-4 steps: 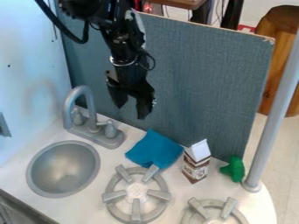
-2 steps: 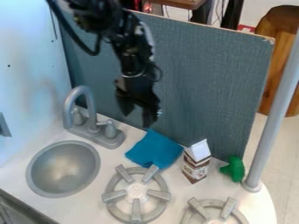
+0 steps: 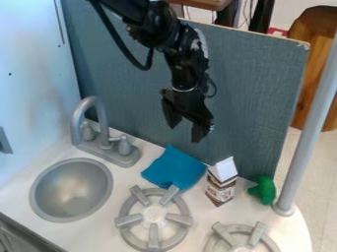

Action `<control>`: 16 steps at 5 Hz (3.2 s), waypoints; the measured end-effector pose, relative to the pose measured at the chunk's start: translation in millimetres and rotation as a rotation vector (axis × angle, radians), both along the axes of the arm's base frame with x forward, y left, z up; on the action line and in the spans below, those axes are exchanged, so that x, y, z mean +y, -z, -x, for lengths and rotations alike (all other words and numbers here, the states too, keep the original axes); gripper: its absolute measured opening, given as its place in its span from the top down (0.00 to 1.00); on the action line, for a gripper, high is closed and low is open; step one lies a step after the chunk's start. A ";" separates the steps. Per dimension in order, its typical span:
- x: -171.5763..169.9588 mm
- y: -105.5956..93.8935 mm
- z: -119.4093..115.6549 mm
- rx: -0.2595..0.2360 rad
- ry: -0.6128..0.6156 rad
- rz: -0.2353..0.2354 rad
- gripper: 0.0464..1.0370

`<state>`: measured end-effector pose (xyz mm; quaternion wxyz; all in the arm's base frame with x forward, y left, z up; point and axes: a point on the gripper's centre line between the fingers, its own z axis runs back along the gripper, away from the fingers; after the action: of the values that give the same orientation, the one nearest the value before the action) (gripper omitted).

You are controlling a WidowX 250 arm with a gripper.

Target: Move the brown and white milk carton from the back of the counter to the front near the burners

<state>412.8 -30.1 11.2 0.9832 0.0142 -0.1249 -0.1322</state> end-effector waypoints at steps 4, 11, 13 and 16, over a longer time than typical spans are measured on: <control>-31.7 35.6 -3.0 0.081 0.040 -0.015 0.03; -69.4 57.6 -28.6 0.034 0.149 -0.082 0.03; -63.6 77.0 -25.5 0.075 0.160 -0.124 0.03; -55.9 100.3 -23.7 0.004 0.134 -0.157 0.22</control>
<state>436.5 -86.0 -89.2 0.9684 0.0823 -0.1127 -0.2069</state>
